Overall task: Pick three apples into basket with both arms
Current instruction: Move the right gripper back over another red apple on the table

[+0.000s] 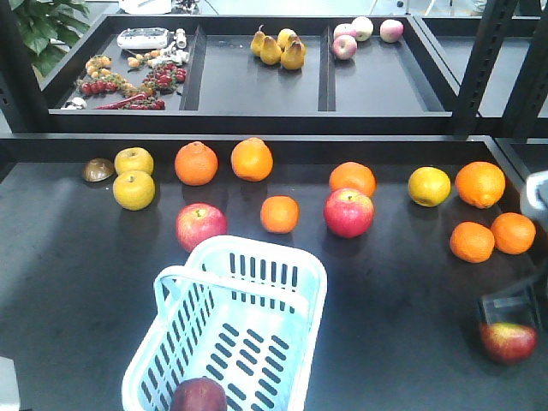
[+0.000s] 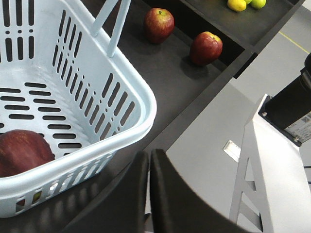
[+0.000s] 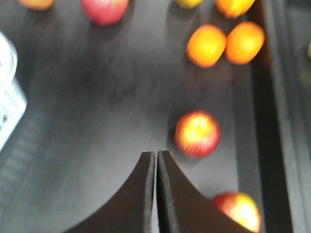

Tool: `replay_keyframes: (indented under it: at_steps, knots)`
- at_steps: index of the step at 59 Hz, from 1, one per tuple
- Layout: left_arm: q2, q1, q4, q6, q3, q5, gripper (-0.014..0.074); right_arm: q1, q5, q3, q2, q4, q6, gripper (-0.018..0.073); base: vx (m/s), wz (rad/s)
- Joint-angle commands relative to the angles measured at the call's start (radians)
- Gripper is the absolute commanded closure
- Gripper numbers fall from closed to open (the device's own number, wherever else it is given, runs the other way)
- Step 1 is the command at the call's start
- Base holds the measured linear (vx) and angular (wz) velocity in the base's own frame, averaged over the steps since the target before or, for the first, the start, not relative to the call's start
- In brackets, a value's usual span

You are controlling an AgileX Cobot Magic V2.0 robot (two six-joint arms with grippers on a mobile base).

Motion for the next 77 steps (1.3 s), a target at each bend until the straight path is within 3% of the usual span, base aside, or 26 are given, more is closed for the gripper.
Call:
replay_keyframes:
  at_steps: [1,6,13,23,31,37,49,65,77]
  knots:
    - [0.002,0.000,0.018,-0.002,-0.024,0.008,0.0603,-0.017,-0.027,-0.109,0.033,-0.066,-0.029,0.0538,0.00,0.00]
    - [0.002,0.000,0.018,-0.002,-0.024,0.008,0.0603,-0.086,-0.031,-0.198,0.076,-0.024,-0.082,0.0500,0.00,0.00]
    - [0.002,0.000,0.018,-0.002,-0.024,0.008,0.0603,-0.229,-0.026,-0.286,0.142,0.151,-0.259,0.0427,0.00,0.00]
    - [0.002,0.000,0.018,-0.002,-0.024,0.008,0.0603,-0.478,-0.005,-0.307,0.268,0.377,-0.470,0.0193,0.00,0.00]
    - [0.002,0.000,0.018,-0.002,-0.024,0.008,0.0603,-0.600,0.007,-0.305,0.384,0.366,-0.545,-0.0023,0.00,0.00]
    - [0.002,0.000,0.018,-0.002,-0.024,0.008,0.0603,-0.624,0.019,-0.305,0.444,0.365,-0.545,-0.0100,0.00,0.00]
    - [0.002,0.000,0.018,-0.002,-0.024,0.008,0.0603,-0.642,-0.004,-0.317,0.582,0.350,-0.533,-0.0109,0.00,0.00]
    - [0.002,0.000,0.018,-0.002,-0.024,0.008,0.0603,-0.788,0.003,-0.368,0.799,0.459,-0.591,-0.0092,0.00,0.00]
    - [0.002,0.000,0.018,-0.002,-0.024,0.008,0.0603,-0.816,-0.052,-0.369,0.871,0.501,-0.643,-0.0081,0.00,0.00]
